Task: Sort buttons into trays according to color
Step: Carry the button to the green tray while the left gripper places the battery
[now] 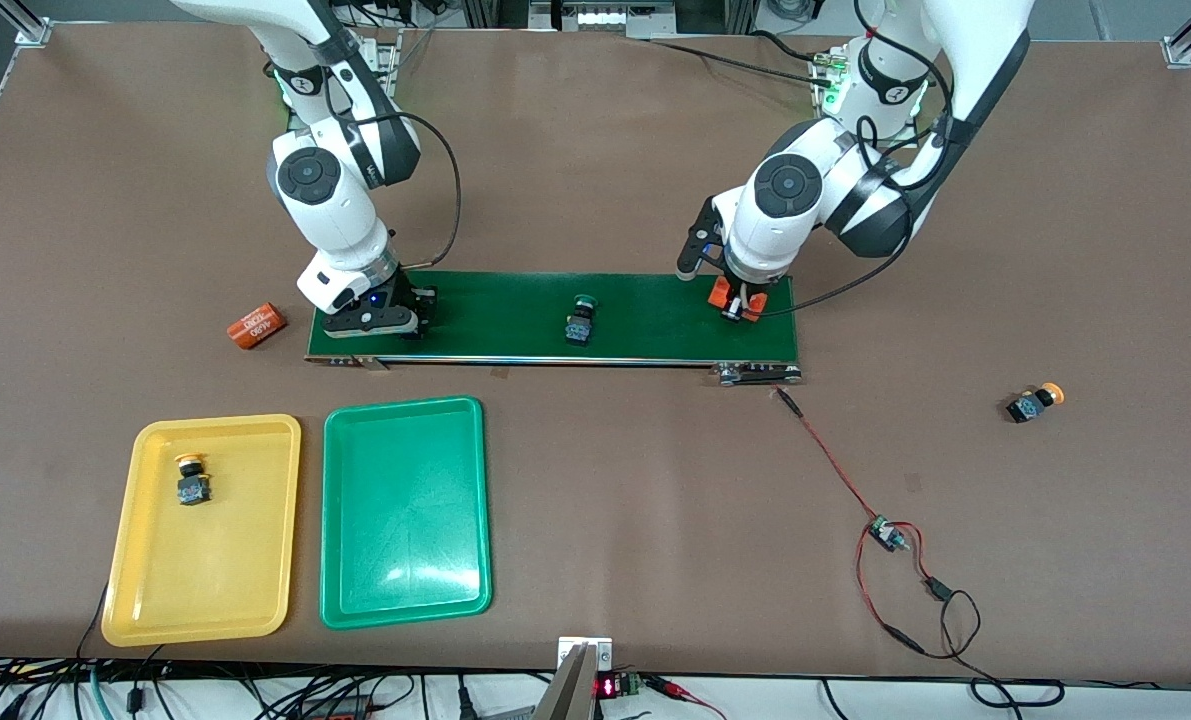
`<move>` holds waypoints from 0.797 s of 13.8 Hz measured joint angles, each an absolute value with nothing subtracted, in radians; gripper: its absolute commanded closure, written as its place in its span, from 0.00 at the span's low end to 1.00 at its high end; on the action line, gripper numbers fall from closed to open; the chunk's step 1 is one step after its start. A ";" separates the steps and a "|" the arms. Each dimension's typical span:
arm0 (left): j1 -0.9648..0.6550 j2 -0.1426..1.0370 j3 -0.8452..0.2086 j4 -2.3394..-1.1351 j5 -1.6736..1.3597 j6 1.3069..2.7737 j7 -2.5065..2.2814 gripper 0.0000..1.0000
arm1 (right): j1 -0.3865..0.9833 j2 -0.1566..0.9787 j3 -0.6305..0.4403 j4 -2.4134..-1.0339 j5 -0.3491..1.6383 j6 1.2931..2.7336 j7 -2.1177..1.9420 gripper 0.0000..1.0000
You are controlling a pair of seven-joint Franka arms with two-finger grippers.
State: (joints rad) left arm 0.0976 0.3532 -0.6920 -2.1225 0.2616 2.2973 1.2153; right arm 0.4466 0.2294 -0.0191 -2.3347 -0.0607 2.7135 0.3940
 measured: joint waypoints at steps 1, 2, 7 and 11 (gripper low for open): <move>0.098 0.362 -0.691 -2.122 0.262 2.301 1.213 1.00 | 0.446 0.229 -0.022 -2.330 -0.061 2.710 0.394 1.00; 0.098 0.371 -0.687 -2.122 0.262 2.304 1.210 1.00 | 0.446 0.229 -0.030 -2.320 -0.061 2.692 0.393 1.00; 0.098 0.391 -0.657 -2.122 0.262 2.349 1.204 1.00 | 0.391 0.196 -0.057 -2.100 -0.062 2.364 0.243 1.00; 0.099 0.391 -0.633 -2.117 0.262 2.355 1.195 0.78 | 0.265 0.204 -0.063 -1.954 -0.062 2.283 0.004 1.00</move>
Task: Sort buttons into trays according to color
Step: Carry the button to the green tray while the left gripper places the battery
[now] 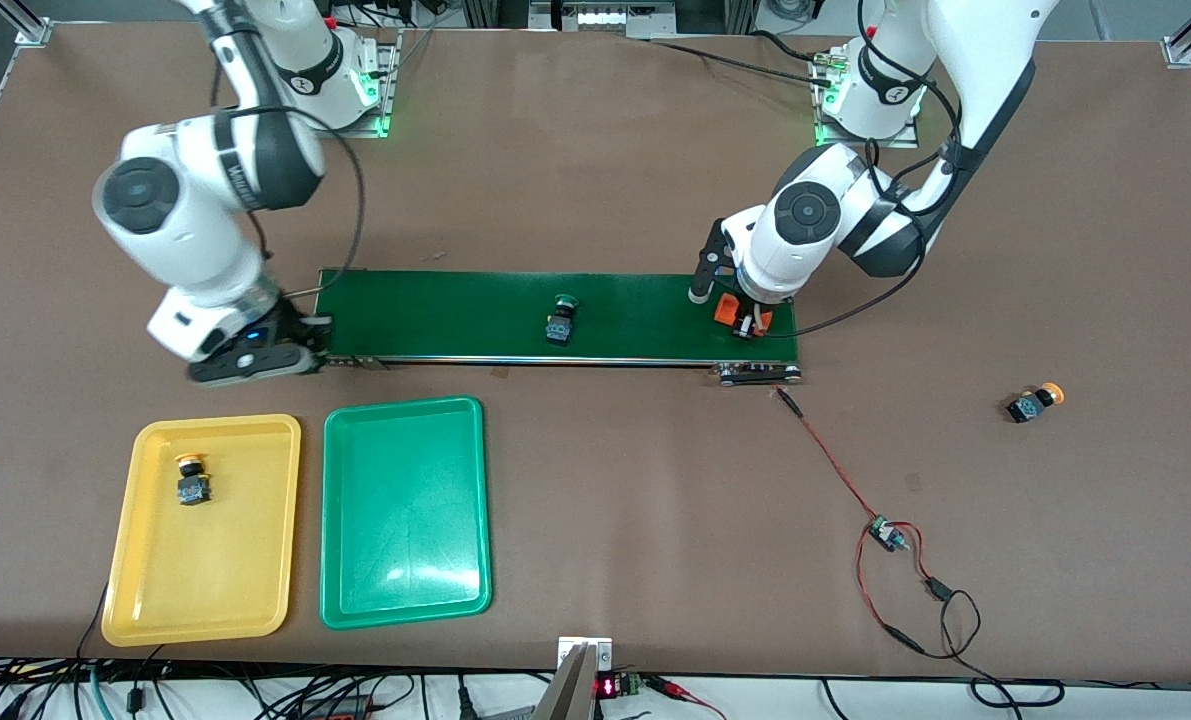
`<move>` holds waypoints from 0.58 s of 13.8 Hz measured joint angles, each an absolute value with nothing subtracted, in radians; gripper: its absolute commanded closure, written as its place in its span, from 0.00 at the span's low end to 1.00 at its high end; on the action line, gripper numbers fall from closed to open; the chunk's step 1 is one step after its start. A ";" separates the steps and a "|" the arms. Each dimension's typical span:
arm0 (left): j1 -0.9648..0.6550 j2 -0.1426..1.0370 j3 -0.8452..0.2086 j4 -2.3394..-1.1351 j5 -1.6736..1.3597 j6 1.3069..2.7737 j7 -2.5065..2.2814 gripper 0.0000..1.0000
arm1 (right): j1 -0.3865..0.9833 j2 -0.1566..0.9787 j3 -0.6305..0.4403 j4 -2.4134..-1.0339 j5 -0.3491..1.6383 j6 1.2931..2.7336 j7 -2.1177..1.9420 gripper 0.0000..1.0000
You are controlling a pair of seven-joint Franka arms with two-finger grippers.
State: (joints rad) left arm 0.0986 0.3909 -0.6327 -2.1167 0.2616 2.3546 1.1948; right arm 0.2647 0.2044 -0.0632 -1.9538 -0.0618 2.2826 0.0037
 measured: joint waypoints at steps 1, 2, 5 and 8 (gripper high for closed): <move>0.099 0.391 -0.630 -2.116 0.262 2.355 1.181 0.38 | 0.251 0.229 -0.063 -1.922 -0.062 2.287 -0.023 0.99; 0.099 0.391 -0.629 -2.116 0.262 2.356 1.162 0.02 | 0.247 0.263 -0.063 -1.887 -0.061 2.304 -0.034 0.99; 0.098 0.390 -0.628 -2.114 0.262 2.356 1.126 0.00 | 0.257 0.392 -0.047 -1.827 -0.048 2.498 -0.037 0.99; 0.100 0.372 -0.627 -2.084 0.262 2.359 1.115 0.00 | 0.293 0.510 -0.039 -1.800 -0.032 2.616 -0.037 0.99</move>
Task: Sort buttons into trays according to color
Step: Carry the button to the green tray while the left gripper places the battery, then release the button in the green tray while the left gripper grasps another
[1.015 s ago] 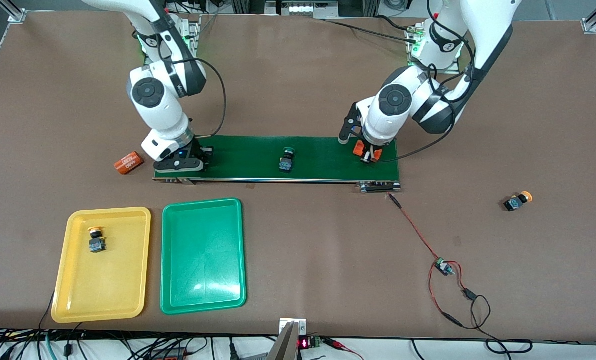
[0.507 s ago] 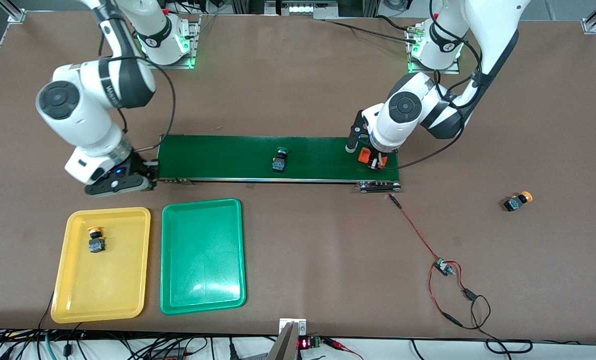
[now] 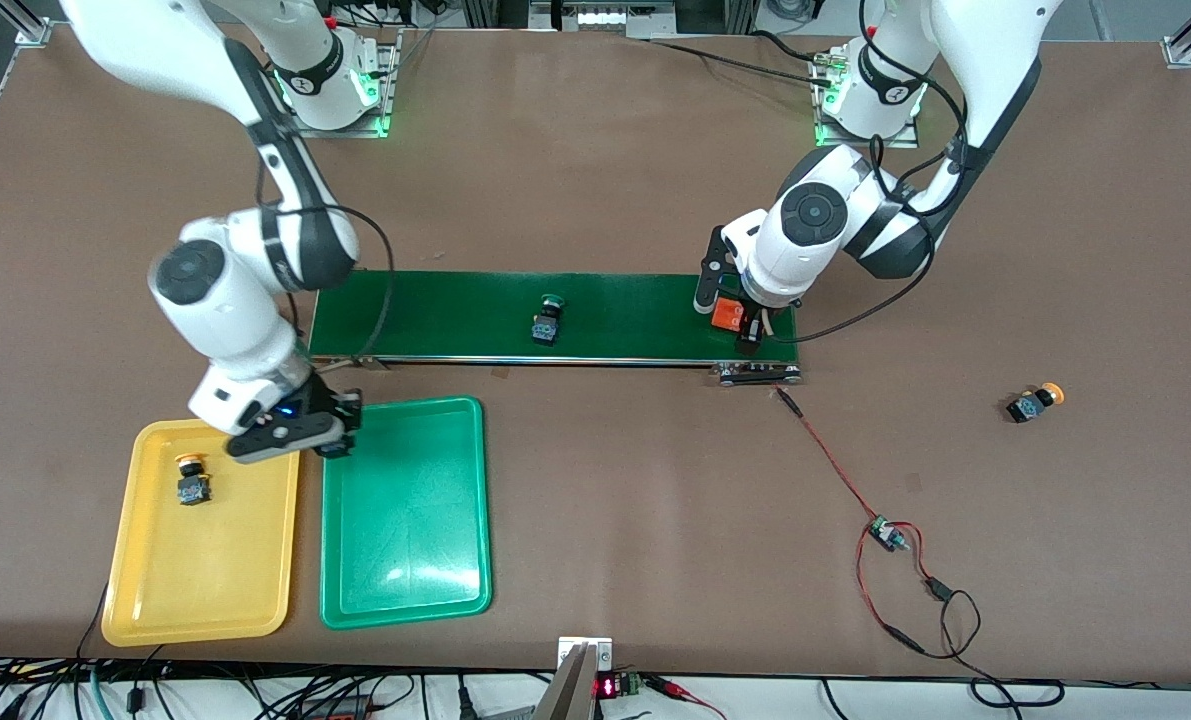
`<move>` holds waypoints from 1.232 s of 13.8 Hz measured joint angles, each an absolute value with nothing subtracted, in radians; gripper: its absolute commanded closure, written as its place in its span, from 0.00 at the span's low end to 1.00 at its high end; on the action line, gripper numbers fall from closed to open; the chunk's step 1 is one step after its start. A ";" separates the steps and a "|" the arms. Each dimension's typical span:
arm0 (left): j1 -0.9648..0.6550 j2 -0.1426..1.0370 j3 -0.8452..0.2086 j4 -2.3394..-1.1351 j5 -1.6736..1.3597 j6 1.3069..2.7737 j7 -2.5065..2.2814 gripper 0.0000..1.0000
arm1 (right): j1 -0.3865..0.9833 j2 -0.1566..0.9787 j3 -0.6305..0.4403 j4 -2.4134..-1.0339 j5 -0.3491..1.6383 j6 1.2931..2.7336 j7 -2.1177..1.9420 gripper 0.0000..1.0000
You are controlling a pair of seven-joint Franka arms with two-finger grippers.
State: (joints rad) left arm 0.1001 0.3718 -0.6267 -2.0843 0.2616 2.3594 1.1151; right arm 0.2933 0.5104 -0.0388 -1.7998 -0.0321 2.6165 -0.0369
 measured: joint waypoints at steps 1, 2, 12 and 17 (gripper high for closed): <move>0.104 0.349 -0.624 -2.064 0.262 2.361 1.114 0.00 | 0.305 0.543 -0.039 -1.784 -0.029 2.626 -0.037 0.99; 0.113 0.320 -0.620 -2.039 0.262 2.361 1.112 0.00 | 0.313 0.572 -0.038 -1.766 -0.028 2.632 -0.037 0.98; 0.579 0.327 -0.497 -1.985 0.261 2.341 1.110 0.00 | 0.320 0.676 -0.027 -1.711 -0.027 2.721 -0.037 0.04; 0.604 0.451 -0.360 -1.943 0.195 2.357 1.108 0.00 | 0.328 0.687 -0.021 -1.710 -0.018 2.745 -0.035 0.00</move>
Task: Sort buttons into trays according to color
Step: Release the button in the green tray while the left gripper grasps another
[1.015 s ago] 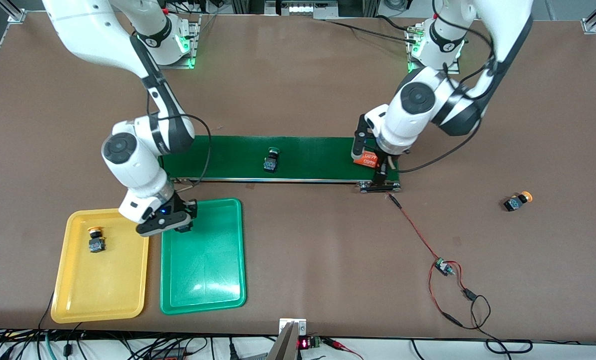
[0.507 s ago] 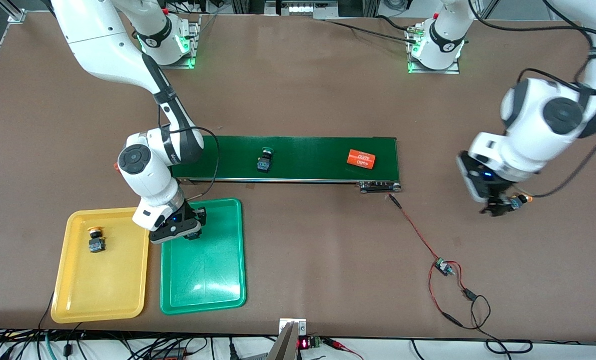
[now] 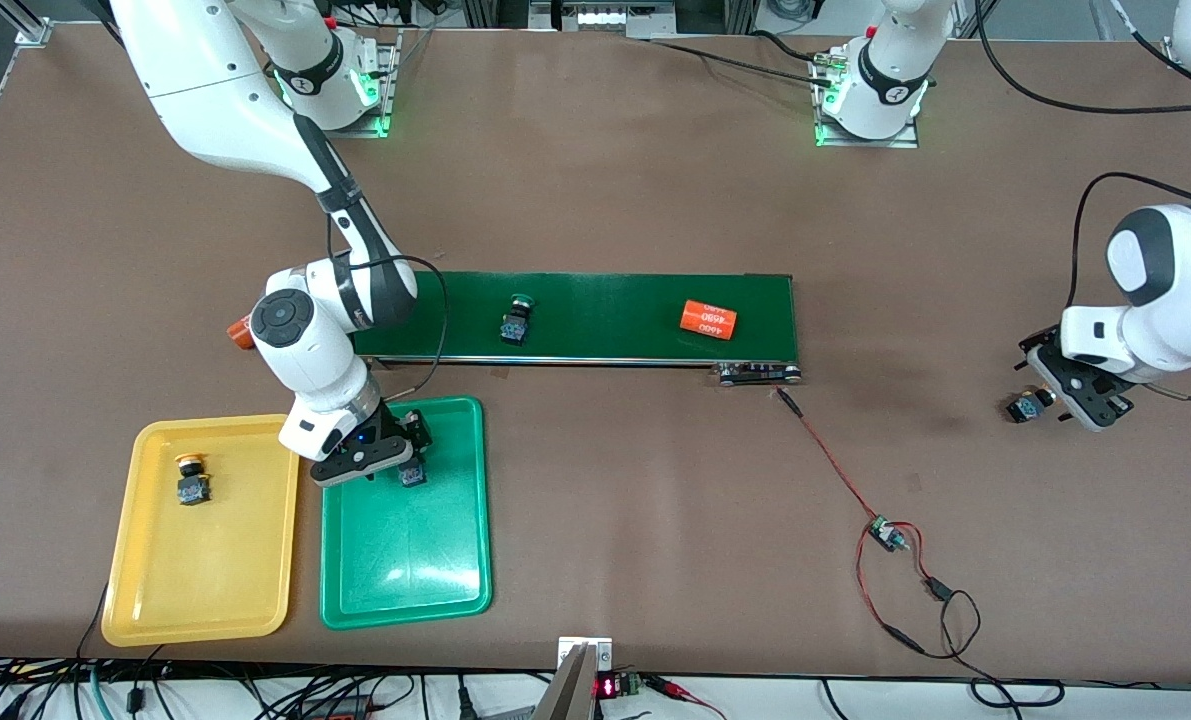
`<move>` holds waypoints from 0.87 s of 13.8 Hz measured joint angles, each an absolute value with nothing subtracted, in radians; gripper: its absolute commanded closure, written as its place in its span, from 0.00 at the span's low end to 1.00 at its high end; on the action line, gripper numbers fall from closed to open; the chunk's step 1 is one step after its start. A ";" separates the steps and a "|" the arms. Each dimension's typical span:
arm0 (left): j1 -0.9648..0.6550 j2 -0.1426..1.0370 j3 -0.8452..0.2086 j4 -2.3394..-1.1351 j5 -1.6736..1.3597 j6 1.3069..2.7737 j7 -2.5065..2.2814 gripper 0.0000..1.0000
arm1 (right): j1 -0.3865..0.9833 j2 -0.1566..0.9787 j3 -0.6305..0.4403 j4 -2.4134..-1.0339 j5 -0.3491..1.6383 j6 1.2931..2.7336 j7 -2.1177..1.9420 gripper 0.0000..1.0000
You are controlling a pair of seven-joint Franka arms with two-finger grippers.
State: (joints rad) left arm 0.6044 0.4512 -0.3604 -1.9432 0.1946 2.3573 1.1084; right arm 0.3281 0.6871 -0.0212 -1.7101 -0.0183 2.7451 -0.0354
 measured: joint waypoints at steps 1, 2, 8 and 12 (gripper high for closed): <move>0.604 0.481 -0.354 -1.931 0.193 2.357 1.107 0.00 | 0.332 0.686 -0.021 -1.708 -0.013 2.745 -0.035 0.00; 0.604 0.507 -0.350 -1.922 0.192 2.358 1.107 0.00 | 0.336 0.682 -0.021 -1.706 -0.001 2.730 -0.030 0.00; 0.604 0.600 -0.340 -1.877 0.193 2.397 1.108 0.00 | 0.342 0.561 -0.023 -1.699 0.004 2.398 0.073 0.00; 0.604 0.609 -0.335 -1.866 0.195 2.397 1.124 0.00 | 0.328 0.401 -0.032 -1.733 0.005 2.157 0.075 0.00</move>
State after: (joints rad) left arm 0.6040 0.6094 -0.3346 -1.8665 0.1952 2.3973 1.1241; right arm 0.3285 0.4009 -0.0324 -1.7333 0.0046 2.1568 0.0751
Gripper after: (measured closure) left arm 0.000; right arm 0.000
